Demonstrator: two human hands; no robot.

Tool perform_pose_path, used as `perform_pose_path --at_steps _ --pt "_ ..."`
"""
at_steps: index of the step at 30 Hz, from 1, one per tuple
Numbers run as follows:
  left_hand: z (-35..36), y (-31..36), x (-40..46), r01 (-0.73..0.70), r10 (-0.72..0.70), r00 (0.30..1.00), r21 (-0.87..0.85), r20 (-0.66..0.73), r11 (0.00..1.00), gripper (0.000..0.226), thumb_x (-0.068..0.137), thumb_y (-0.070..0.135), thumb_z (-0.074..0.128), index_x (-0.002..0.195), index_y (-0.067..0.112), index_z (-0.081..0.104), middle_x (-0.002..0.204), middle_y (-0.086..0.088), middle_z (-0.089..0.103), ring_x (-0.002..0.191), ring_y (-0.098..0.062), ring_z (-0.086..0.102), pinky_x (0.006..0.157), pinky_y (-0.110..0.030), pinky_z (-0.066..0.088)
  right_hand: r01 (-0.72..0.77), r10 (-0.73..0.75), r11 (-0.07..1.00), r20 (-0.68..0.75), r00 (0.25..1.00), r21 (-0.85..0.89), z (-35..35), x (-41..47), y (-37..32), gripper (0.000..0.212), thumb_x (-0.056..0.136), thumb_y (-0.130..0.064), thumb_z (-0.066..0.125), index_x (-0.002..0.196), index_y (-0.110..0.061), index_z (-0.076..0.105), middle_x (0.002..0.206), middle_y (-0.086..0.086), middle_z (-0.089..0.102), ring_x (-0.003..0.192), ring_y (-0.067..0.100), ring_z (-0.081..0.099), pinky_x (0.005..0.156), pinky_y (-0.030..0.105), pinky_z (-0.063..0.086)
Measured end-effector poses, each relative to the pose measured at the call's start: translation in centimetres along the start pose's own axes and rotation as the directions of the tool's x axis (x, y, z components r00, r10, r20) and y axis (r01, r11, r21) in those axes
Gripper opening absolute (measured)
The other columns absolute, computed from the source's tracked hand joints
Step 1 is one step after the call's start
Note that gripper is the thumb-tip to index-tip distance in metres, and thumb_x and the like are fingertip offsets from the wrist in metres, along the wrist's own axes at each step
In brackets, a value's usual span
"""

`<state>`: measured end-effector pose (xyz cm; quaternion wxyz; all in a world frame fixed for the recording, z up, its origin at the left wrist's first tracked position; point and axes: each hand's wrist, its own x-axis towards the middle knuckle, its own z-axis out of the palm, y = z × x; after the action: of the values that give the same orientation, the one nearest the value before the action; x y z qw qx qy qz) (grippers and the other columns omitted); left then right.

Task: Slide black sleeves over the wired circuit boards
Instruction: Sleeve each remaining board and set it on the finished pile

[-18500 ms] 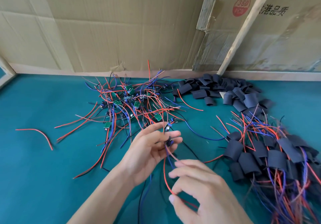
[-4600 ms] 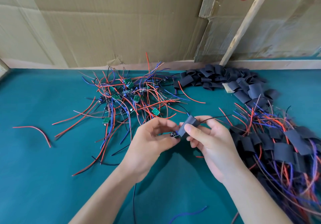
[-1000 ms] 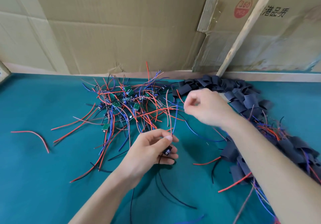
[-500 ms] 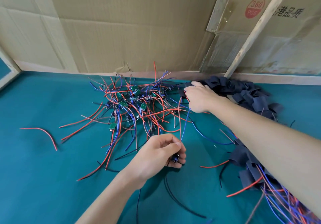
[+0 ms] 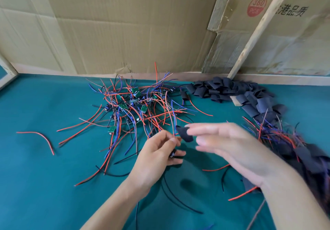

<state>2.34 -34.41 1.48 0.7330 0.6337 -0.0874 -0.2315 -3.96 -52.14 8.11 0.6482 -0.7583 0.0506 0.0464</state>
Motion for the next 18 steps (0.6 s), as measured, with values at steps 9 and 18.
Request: perform_pose_path --at_steps 9,18 --pt "0.0 -0.5 -0.1 -0.163 0.169 0.985 0.126 -0.034 0.979 0.025 0.103 0.009 0.052 0.080 0.013 0.061 0.112 -0.005 0.062 0.089 -0.010 0.064 0.074 -0.018 0.053 0.168 -0.145 0.981 -0.203 0.968 0.100 3.1 -0.5 4.2 0.029 0.075 -0.015 0.072 0.101 -0.016 0.083 0.115 -0.005 0.077 0.114 0.009 0.070 0.088 0.018 0.053" --pt "0.0 -0.6 -0.1 -0.110 0.107 0.994 0.207 0.027 0.972 0.027 0.100 0.004 0.054 0.077 0.011 0.066 0.094 -0.001 0.076 0.094 -0.024 0.071 0.079 -0.028 0.059 0.075 -0.237 0.945 -0.510 0.827 -0.317 2.9 0.3 6.1 0.017 0.081 -0.011 0.074 0.089 -0.026 0.079 0.090 -0.012 0.077 0.085 0.007 0.069 0.075 0.022 0.053"
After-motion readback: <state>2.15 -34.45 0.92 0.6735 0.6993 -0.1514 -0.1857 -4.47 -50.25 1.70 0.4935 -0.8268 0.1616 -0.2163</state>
